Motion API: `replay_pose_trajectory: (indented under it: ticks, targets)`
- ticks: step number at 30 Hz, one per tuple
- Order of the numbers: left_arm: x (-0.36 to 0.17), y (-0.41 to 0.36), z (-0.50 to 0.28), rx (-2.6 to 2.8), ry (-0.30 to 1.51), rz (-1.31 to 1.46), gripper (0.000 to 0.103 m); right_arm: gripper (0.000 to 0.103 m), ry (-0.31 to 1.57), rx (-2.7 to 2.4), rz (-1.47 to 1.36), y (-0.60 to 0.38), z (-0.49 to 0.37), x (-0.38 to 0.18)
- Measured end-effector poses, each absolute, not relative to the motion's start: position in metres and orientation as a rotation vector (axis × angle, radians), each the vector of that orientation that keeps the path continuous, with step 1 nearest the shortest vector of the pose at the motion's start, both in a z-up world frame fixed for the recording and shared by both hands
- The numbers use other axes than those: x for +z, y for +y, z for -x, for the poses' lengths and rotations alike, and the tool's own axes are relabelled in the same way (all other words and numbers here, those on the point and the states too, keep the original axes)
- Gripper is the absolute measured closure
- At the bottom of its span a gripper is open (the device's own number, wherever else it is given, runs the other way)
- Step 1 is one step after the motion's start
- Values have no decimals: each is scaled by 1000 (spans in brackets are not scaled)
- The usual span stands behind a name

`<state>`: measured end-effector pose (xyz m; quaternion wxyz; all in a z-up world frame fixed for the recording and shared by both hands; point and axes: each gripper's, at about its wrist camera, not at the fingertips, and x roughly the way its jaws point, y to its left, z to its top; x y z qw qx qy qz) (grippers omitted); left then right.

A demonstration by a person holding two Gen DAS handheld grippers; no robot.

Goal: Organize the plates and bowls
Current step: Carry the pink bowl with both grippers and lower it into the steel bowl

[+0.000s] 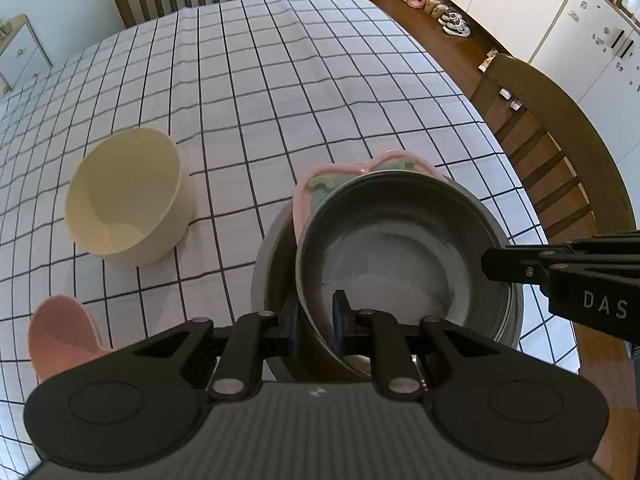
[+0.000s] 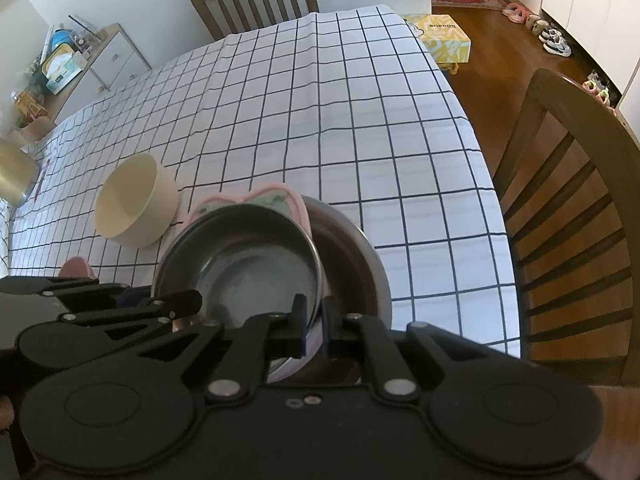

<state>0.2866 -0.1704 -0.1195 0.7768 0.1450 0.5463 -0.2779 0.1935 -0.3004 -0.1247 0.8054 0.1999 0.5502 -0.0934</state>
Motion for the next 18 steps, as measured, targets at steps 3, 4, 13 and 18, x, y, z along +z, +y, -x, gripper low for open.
replay_pose_trajectory:
  ticks: [3,4,13,18]
  targets:
    - [-123,-169,-288,-602,1197,-305,87,94,1186,-197,-443,-301,-193,-128]
    - [-123,-169,-288,-605,1193,-307,87,94,1185,-197,-446,-301,-193,-129]
    - [-123,-172,-291,-615,1207,-303,87,89,1191,-197,-494,-309,-190,-134]
    - [-123,-170,-292,-616,1222,-283,87,82,1191,-207,-494,-313,-186,-132]
